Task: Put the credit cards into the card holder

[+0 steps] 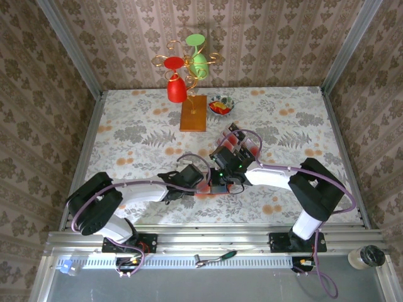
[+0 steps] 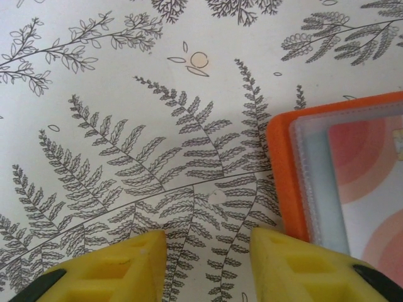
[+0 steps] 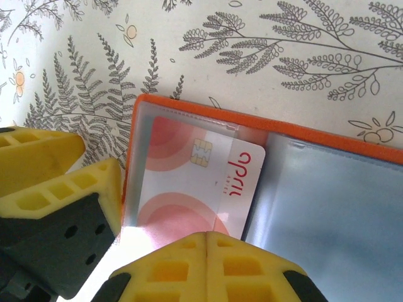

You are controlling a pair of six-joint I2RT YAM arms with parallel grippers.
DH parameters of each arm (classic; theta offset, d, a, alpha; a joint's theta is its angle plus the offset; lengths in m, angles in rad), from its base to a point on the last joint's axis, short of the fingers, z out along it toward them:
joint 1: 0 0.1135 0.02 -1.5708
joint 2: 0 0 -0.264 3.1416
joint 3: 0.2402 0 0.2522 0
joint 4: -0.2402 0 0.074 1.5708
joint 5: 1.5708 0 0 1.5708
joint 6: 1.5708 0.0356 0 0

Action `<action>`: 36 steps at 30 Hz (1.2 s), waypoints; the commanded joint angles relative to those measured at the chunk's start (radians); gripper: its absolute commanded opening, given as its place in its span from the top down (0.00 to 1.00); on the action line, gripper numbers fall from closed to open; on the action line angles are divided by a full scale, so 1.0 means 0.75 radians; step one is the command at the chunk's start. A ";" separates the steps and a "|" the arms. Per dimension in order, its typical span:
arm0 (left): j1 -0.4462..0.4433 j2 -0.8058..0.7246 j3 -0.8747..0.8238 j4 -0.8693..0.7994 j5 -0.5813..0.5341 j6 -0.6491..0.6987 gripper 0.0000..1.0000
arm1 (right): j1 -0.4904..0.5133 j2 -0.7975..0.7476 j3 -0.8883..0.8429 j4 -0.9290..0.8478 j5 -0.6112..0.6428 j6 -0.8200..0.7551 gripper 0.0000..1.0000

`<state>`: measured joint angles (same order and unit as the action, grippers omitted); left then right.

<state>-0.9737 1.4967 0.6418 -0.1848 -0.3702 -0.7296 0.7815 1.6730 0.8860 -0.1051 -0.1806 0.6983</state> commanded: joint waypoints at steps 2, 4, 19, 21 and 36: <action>0.013 -0.008 -0.031 -0.016 0.001 -0.005 0.59 | -0.005 0.019 0.038 -0.052 0.042 -0.035 0.94; 0.012 0.003 -0.029 -0.013 0.001 -0.008 0.59 | -0.003 0.028 0.037 -0.055 0.054 -0.039 0.94; 0.020 0.036 -0.007 0.008 0.013 0.008 0.59 | 0.013 0.157 0.121 -0.056 -0.001 -0.052 0.95; 0.020 0.039 -0.010 0.009 0.013 0.009 0.59 | 0.019 0.172 0.127 -0.046 -0.009 -0.040 0.95; 0.022 0.051 -0.005 0.005 0.019 0.008 0.59 | 0.016 0.072 0.138 -0.069 0.029 -0.030 0.96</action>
<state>-0.9680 1.5013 0.6353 -0.1772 -0.3679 -0.7296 0.7929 1.7836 0.9806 -0.1173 -0.1898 0.6838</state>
